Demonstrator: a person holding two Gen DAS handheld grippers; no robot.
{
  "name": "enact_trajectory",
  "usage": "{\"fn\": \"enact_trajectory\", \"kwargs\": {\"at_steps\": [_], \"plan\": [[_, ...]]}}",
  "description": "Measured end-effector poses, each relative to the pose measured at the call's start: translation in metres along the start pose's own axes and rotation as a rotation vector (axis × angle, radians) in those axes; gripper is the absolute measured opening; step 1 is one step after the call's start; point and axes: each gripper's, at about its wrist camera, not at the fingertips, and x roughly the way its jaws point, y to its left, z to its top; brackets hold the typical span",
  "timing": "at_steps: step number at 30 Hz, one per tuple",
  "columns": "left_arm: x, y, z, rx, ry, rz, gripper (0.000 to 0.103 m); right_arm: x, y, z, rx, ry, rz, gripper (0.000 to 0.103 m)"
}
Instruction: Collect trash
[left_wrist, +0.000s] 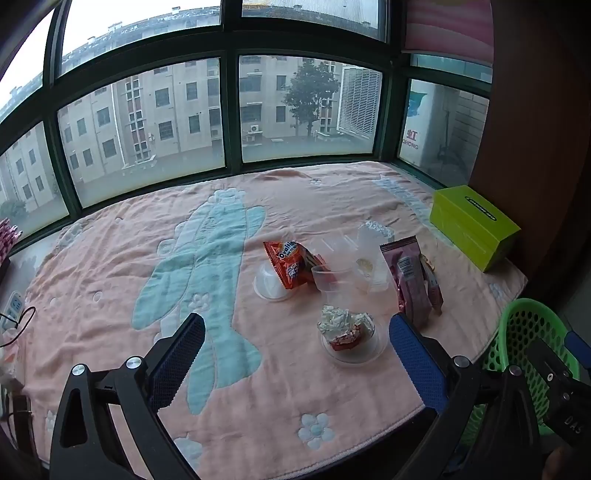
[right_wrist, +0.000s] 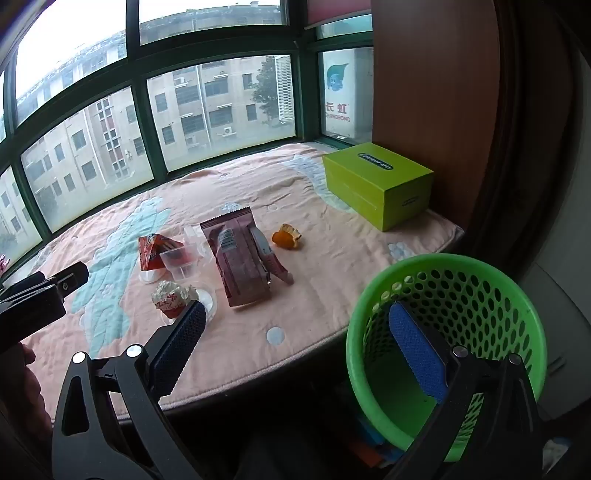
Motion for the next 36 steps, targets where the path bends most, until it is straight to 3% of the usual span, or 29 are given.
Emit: {"fn": "enact_trajectory", "kwargs": {"at_steps": [36], "plan": [[0.001, 0.007, 0.001, -0.030, 0.016, -0.004, 0.097, 0.004, -0.003, -0.001, 0.007, 0.006, 0.000, 0.098]]}}
